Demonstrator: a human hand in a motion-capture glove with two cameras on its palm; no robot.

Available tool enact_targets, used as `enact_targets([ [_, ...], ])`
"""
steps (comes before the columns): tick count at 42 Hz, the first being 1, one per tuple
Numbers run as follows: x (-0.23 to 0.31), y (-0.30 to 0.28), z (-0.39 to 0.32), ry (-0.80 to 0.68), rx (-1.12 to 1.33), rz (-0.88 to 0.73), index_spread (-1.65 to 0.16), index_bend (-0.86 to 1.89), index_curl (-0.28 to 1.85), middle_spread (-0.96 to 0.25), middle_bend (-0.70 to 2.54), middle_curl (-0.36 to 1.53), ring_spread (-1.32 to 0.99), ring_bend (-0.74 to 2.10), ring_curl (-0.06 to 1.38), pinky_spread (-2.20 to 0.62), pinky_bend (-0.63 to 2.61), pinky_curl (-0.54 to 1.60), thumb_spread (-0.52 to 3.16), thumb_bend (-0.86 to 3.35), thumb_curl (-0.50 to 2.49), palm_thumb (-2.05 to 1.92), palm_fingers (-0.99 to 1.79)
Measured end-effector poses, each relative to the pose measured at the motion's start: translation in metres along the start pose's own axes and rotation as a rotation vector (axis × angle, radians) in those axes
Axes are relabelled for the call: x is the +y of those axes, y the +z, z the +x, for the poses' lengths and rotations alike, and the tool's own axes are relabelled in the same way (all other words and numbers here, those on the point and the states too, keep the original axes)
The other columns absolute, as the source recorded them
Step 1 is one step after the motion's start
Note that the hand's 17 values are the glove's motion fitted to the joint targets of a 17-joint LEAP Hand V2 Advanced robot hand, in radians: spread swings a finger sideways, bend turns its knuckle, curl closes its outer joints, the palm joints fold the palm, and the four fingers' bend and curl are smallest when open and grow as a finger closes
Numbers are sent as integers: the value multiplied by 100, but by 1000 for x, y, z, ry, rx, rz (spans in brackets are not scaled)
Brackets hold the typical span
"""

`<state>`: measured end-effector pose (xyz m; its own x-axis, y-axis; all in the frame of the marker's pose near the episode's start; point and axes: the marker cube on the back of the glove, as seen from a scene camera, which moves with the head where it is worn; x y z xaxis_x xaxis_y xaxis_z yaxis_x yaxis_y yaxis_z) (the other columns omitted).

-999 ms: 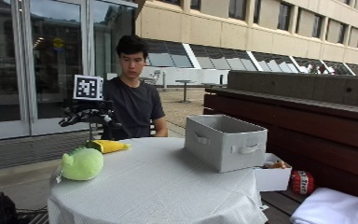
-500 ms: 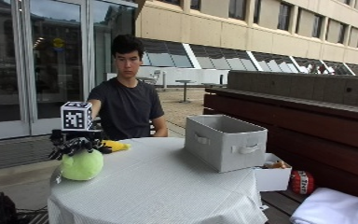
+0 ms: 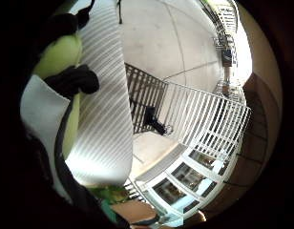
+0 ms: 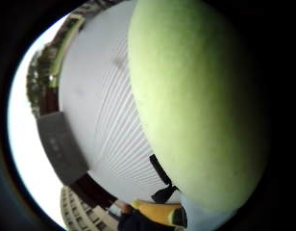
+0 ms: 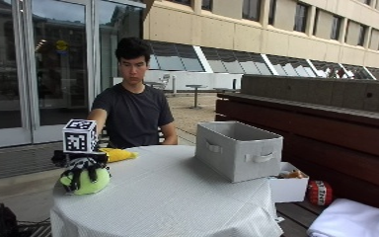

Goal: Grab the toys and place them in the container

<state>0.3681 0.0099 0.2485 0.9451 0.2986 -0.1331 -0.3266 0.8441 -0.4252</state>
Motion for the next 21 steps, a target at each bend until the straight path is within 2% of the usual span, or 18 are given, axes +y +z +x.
enact_targets([
  [1, 0, -1, 1, 4, -12, 10, -34, 5, 3, -18, 40, 31, -32, 99, 43, -39, 144, 35, 110, 31, 40, 63, 43],
  [2, 0, -1, 2, 8, -26, 23, -33, -1, 1, -15, 24, 27, -33, 100, 43, -38, 152, 38, 111, 30, 39, 61, 22],
  [3, 0, -2, 3, 12, -41, 37, -34, 16, 6, -22, 49, 37, -36, 105, 48, -41, 140, 35, 105, 33, 42, 68, 57],
  [5, 0, -3, 5, 22, -68, 68, -35, 17, 5, -26, 56, 37, -40, 104, 45, -44, 131, 31, 97, 34, 45, 75, 69],
  [10, -3, -5, 5, 48, -87, 142, -36, 19, 7, -32, 72, 44, -41, 120, 49, -48, 109, 26, 86, 47, 54, 95, 108],
  [11, -4, -6, 4, 55, -89, 152, -36, 17, 7, -33, 69, 43, -42, 120, 49, -48, 110, 27, 82, 45, 54, 93, 103],
  [14, -8, -9, 4, 73, -103, 187, -35, 28, 12, -33, 88, 50, -40, 121, 50, -50, 92, 24, 91, 56, 57, 103, 129],
  [16, -9, -11, 3, 80, -108, 215, -34, 41, 16, -33, 95, 53, -39, 118, 50, -50, 84, 23, 95, 60, 59, 104, 136],
  [21, -5, -25, 1, 76, -85, 244, -31, 62, 25, -31, 102, 55, -37, 114, 49, -52, 76, 23, 100, 67, 62, 106, 138],
])
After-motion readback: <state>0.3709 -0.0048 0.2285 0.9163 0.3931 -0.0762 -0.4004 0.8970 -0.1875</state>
